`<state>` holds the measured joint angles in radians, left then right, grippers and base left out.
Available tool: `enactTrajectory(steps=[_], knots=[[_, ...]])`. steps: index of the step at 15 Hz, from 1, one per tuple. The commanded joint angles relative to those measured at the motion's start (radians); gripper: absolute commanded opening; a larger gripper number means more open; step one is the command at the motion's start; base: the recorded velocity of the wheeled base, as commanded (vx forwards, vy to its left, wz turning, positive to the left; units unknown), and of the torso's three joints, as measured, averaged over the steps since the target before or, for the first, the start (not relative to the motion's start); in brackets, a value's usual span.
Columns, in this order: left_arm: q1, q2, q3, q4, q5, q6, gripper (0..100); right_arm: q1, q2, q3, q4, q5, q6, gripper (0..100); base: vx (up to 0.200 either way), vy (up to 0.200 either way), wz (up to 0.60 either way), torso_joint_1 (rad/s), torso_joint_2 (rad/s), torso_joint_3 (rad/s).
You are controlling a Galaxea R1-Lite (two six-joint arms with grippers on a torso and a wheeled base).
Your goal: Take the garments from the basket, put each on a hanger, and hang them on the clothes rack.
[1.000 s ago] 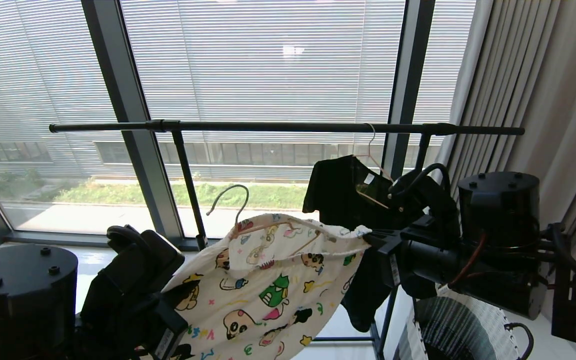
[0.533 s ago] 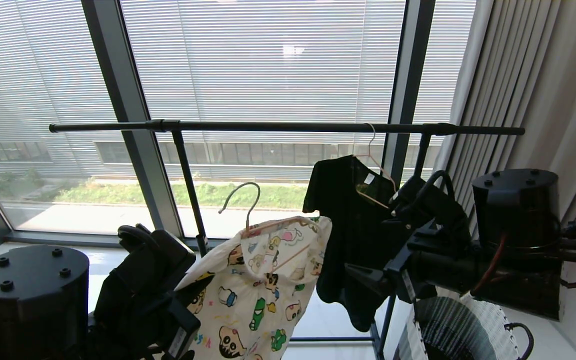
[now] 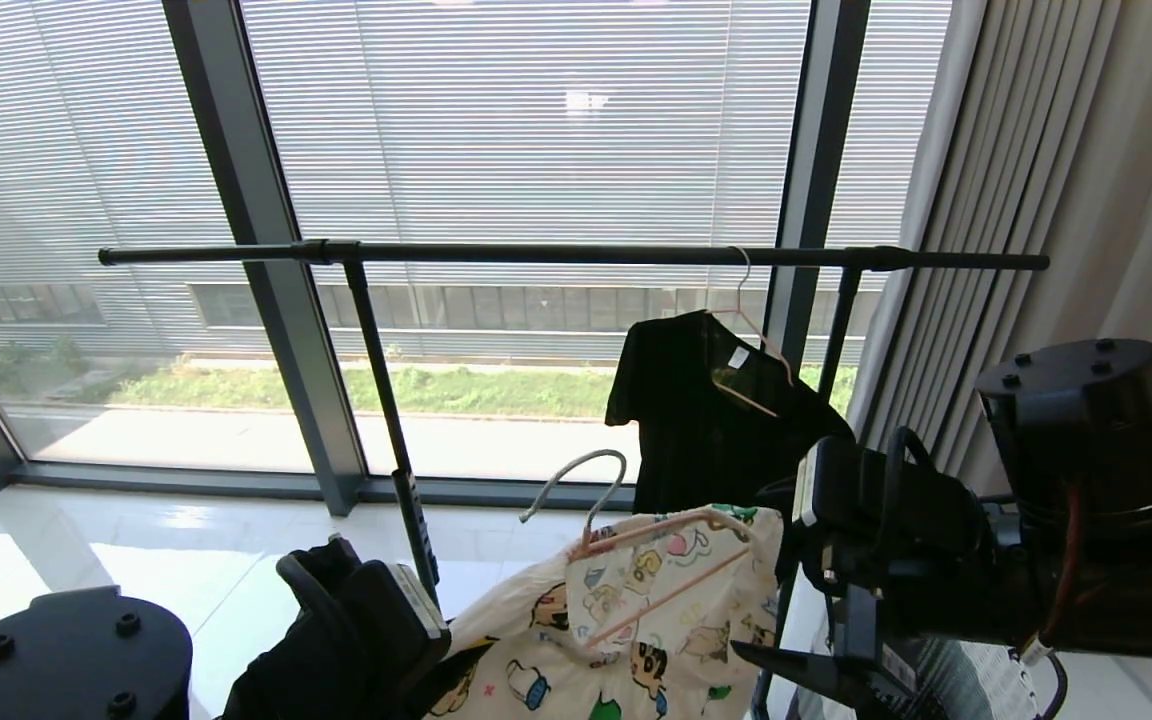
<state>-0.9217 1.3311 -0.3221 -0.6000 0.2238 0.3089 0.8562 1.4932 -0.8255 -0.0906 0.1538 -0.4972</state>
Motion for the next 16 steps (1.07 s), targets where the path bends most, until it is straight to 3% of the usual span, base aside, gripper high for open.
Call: enactTrajectory(steps=[1, 3, 13, 14, 16], knots=[[-0.077, 0.002, -0.014, 0.0, 0.002, 0.004, 0, 0.035, 0.001, -0.015, 0.029, 0.001, -0.006, 100, 0.0, 0.0, 0.0, 0.0, 0.0, 0.0], [-0.118, 0.005, -0.008, 0.0, 0.002, 0.007, 0, 0.04, 0.009, -0.001, 0.038, 0.001, -0.052, 100, 0.0, 0.0, 0.0, 0.0, 0.0, 0.0], [-0.2, 0.017, -0.011, 0.0, 0.002, 0.013, 0, 0.038, 0.048, 0.036, 0.071, 0.041, -0.098, 100, 0.0, 0.0, 0.0, 0.0, 0.0, 0.0], [-0.201, 0.017, -0.009, 0.0, 0.002, 0.013, 0, 0.038, 0.05, 0.034, 0.068, 0.041, -0.099, 0, 0.0, 0.0, 0.0, 0.0, 0.0, 0.0], [-0.204, 0.019, -0.006, 0.0, 0.002, 0.013, 0, 0.038, 0.056, 0.031, 0.065, 0.039, -0.099, 0, 0.0, 0.0, 0.0, 0.0, 0.0, 0.0]])
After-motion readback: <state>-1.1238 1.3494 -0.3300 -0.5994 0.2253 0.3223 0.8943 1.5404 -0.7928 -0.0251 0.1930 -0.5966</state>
